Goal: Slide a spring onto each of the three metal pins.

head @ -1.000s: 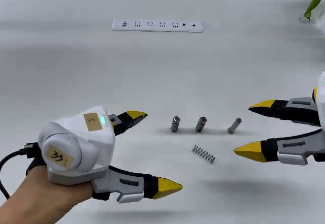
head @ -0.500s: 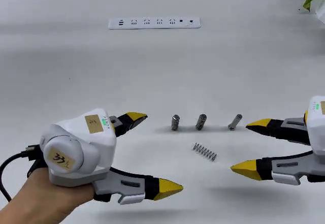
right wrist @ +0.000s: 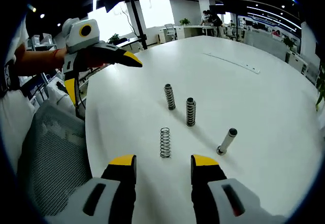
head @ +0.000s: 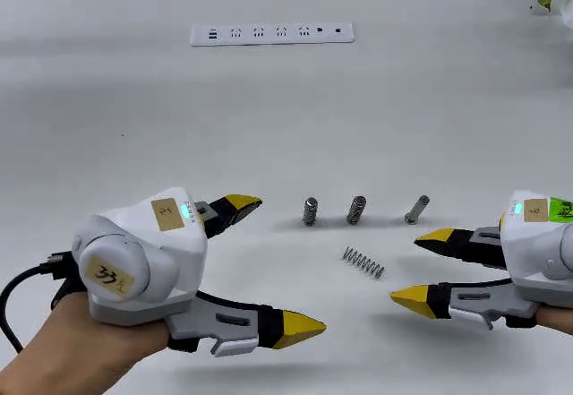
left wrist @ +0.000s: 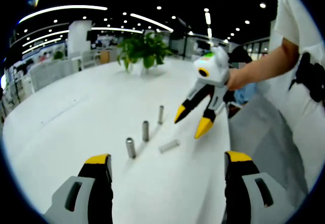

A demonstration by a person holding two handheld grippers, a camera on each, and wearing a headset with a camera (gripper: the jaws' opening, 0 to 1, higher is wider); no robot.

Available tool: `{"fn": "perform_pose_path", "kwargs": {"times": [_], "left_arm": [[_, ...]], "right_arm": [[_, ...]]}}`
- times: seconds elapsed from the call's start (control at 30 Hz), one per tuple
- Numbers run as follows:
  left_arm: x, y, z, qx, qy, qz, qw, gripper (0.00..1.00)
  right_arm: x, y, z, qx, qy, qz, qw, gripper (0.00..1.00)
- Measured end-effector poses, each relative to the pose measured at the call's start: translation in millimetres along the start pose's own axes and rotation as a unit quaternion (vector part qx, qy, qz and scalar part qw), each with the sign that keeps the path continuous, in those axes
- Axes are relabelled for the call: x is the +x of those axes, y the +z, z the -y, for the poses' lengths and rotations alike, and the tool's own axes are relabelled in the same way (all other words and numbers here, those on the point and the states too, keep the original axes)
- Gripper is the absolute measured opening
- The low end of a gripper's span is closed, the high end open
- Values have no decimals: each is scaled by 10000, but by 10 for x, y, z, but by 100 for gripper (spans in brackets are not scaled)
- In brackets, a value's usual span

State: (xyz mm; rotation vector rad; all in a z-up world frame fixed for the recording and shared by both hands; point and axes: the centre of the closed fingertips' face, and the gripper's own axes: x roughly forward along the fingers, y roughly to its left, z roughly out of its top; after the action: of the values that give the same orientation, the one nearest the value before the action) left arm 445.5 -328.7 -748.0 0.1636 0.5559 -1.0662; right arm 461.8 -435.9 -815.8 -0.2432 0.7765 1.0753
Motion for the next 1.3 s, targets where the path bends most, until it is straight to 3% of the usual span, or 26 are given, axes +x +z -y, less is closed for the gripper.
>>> {"fn": "perform_pose_path", "kwargs": {"times": [0.37,0.67,0.87,1.07,1.3], "left_arm": [[16,-19,-6,-57,-18,4,10000,92],[36,-38,-1,-87,-43,-3,10000,92],[48,-43,3,-98,-54,4,9999,92],[51,-48,12,-105,-67,8,9999,91],[49,-54,27,-103,-83,2,9999,90]], "right_arm": [[257,-6,14,31,-15,-71,10000,32],[410,-44,-10,-205,25,-250,9995,26],[425,-38,35,-478,-68,-277,9984,19],[408,-56,5,-524,-27,-317,9981,12],[408,-63,-31,-591,56,-326,9977,12]]}}
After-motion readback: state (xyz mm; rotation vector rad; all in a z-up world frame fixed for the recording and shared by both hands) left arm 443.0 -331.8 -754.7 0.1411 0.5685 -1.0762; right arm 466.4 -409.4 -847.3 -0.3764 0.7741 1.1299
